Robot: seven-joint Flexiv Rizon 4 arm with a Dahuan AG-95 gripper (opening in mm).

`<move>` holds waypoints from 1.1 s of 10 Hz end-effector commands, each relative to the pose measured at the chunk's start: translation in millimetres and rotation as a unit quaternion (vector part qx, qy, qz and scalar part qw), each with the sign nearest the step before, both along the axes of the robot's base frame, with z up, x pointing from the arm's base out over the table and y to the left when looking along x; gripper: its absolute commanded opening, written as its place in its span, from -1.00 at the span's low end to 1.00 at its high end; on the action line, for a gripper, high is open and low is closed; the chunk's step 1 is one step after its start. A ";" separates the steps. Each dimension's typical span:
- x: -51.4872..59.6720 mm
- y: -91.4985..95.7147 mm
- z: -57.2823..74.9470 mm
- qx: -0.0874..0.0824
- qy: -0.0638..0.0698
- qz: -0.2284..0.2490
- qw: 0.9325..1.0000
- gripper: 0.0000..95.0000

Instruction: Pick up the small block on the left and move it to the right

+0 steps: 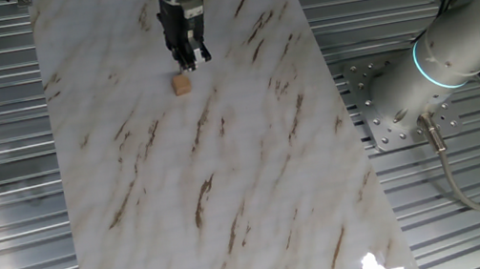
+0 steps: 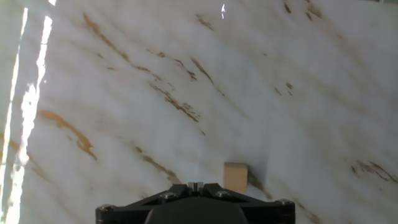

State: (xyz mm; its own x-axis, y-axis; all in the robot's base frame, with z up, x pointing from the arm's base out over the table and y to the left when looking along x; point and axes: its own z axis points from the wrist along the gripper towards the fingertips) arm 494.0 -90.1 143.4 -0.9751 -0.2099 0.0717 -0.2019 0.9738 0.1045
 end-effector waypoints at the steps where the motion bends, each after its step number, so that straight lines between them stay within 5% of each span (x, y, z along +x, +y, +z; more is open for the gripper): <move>1: -1.6 0.5 0.3 -0.009 -0.002 0.007 1.000 -1.00; 2: -1.6 0.5 0.3 -0.013 -0.002 0.003 1.000 -1.00; 4: -1.6 0.5 0.3 -0.049 -0.001 -0.003 0.999 -1.00; 11: -1.6 0.5 0.3 -0.058 0.000 -0.021 0.998 -1.00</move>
